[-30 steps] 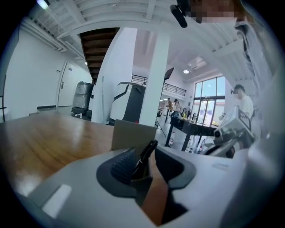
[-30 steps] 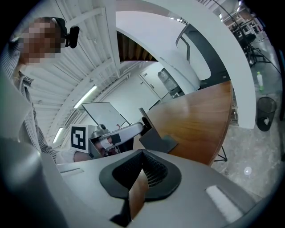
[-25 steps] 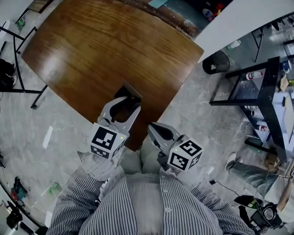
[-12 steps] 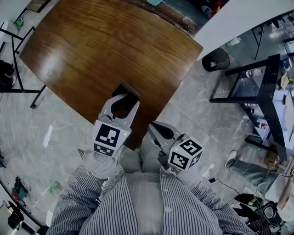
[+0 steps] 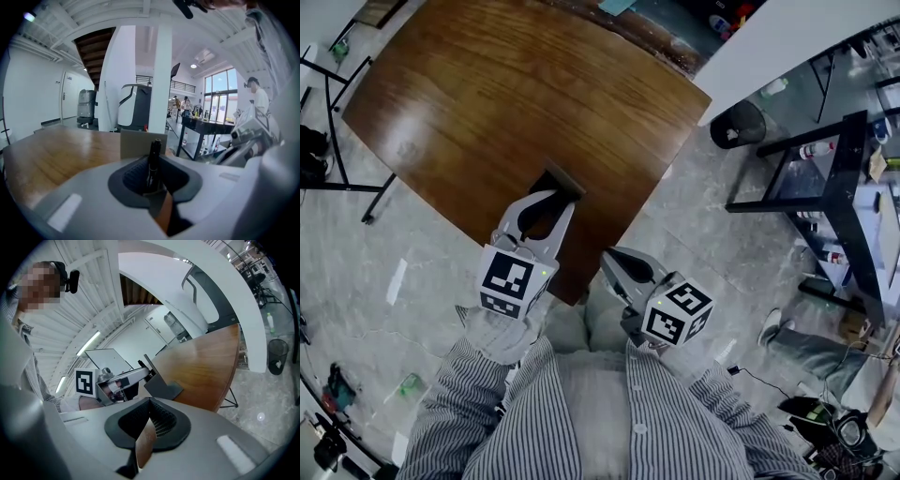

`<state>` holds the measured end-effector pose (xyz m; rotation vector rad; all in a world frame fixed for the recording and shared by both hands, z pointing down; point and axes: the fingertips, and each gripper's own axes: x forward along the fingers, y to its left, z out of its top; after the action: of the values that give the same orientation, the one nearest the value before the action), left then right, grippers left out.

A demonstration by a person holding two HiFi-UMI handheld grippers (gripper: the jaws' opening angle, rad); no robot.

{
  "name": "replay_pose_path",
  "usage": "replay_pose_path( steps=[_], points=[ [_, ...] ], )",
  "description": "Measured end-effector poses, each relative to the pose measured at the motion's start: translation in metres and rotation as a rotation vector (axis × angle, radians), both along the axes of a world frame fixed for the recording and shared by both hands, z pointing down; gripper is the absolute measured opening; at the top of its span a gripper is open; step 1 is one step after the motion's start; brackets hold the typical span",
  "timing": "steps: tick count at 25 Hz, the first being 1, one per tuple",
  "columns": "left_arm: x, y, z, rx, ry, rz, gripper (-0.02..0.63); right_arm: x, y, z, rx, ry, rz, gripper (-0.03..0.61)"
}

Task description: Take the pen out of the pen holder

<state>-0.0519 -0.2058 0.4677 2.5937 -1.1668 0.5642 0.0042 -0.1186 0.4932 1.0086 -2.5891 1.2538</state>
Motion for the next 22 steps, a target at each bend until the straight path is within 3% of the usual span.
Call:
replay_pose_path(
  steps=[7,22],
  points=[
    [-0.015,-0.002,-0.021,0.032,0.055,-0.046,0.063,-0.007,0.0,-0.012,0.043,0.018,-0.028,0.0],
    [-0.043,0.023,-0.1,0.12,0.347,-0.106,0.063,-0.021,-0.008,-0.068,0.196,0.017,-0.06,0.0]
  ],
)
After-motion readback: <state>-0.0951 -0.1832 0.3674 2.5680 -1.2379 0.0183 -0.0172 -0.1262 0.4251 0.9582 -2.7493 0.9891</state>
